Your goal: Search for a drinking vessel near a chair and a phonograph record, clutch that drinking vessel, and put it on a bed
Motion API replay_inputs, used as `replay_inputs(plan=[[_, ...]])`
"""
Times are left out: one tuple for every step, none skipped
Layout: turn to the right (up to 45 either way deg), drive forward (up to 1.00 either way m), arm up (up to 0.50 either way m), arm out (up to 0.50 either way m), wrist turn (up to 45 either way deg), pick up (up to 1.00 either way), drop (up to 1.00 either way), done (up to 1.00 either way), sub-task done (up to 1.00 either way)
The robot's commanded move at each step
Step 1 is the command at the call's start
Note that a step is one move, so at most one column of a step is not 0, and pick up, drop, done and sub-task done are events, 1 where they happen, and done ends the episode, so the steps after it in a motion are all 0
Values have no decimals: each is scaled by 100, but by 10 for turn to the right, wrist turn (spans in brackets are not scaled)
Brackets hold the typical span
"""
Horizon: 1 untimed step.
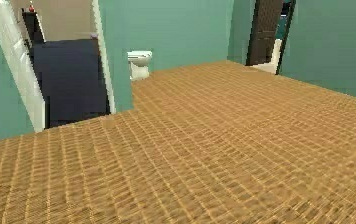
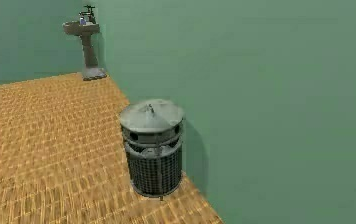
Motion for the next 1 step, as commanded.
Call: replay_inputs(plan=[[-240,0,0,0,0,0,0,0,0]])
